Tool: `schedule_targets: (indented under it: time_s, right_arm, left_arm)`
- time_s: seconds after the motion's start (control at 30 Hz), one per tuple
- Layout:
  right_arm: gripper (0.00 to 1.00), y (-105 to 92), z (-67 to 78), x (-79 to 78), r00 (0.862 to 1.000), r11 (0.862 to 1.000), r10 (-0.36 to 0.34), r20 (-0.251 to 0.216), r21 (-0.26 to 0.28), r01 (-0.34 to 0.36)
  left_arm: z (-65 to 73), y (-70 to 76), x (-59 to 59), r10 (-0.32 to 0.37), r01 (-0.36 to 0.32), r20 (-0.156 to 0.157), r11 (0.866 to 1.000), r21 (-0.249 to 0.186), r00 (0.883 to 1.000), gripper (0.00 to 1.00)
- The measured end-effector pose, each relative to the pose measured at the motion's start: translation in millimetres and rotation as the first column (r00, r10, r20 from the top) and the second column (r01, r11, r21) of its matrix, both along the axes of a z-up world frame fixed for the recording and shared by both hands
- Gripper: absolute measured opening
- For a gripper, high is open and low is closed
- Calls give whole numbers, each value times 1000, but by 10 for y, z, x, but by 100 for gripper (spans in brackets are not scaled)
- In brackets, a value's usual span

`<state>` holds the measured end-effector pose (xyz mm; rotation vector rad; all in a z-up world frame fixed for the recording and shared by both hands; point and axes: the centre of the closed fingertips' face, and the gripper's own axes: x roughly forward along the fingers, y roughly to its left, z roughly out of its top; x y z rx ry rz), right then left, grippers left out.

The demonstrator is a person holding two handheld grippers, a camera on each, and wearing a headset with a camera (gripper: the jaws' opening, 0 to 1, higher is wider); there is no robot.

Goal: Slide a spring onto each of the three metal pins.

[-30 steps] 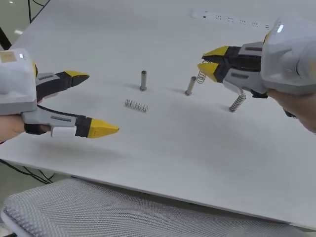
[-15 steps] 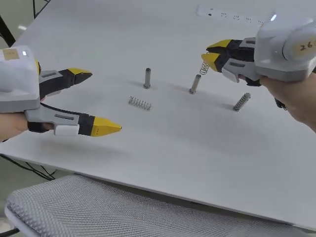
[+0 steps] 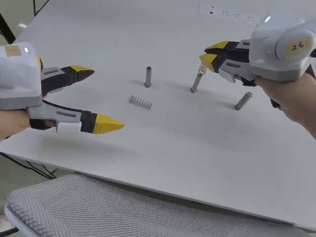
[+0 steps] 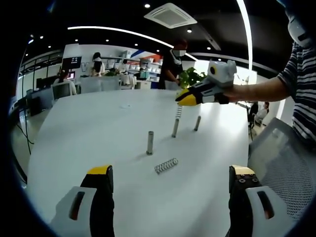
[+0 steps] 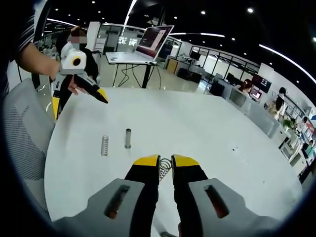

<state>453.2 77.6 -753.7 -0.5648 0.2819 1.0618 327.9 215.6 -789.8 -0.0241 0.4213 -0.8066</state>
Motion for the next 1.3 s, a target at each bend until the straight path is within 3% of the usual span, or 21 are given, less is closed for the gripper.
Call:
schedule_targets:
  time_s: [0.3, 1.3]
  right_arm:
    - [11, 25, -68, -20, 1000, 1000, 0, -11, -12, 0]
    - [11, -23, -586, -114, 996, 992, -19, -84, -130, 8]
  left_arm:
    - [-12, 15, -7, 0, 0, -2, 1000, 1, 1000, 96]
    - [7, 12, 6, 2, -2, -2, 1000, -9, 1000, 94]
